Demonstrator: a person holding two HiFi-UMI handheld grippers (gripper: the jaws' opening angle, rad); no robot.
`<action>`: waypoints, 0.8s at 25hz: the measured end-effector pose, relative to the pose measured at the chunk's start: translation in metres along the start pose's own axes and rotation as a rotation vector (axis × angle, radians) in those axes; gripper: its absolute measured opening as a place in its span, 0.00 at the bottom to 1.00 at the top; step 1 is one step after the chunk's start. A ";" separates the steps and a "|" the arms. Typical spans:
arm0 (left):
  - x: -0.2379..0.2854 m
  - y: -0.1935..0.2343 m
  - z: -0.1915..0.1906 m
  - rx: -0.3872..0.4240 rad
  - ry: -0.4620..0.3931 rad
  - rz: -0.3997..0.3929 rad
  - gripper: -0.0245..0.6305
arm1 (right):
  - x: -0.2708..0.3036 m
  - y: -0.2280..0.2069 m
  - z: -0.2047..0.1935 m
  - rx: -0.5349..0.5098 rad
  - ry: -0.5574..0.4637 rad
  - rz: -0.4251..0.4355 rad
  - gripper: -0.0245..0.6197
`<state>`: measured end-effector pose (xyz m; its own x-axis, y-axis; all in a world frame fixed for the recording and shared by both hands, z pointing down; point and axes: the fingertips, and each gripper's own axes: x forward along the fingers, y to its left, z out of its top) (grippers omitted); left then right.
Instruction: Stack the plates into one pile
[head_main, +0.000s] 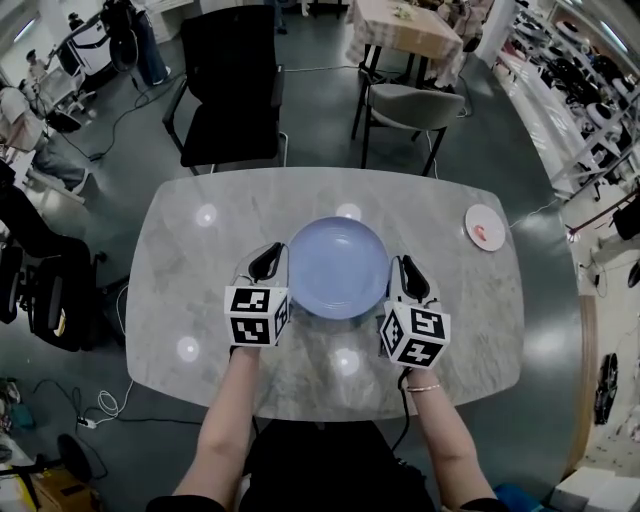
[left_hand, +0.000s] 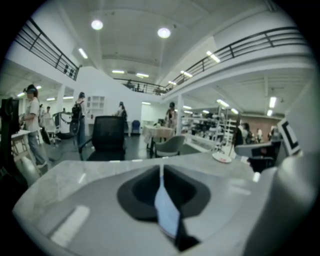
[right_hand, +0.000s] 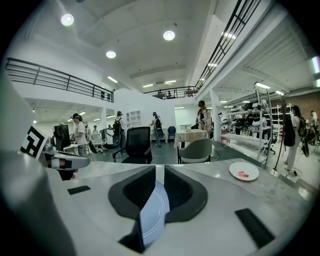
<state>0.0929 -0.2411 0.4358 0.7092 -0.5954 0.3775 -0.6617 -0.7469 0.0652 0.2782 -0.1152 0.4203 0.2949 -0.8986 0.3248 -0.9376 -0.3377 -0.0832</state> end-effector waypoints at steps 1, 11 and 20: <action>-0.004 -0.001 0.004 0.001 -0.016 0.003 0.07 | -0.006 0.002 0.005 -0.008 -0.021 0.001 0.11; -0.047 -0.010 0.033 0.009 -0.157 0.015 0.05 | -0.057 0.024 0.041 -0.039 -0.182 0.055 0.06; -0.075 -0.015 0.034 0.013 -0.193 0.014 0.05 | -0.082 0.039 0.050 -0.046 -0.259 0.111 0.05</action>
<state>0.0575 -0.1951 0.3747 0.7346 -0.6502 0.1940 -0.6693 -0.7414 0.0491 0.2265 -0.0682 0.3436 0.2214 -0.9731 0.0640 -0.9725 -0.2252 -0.0601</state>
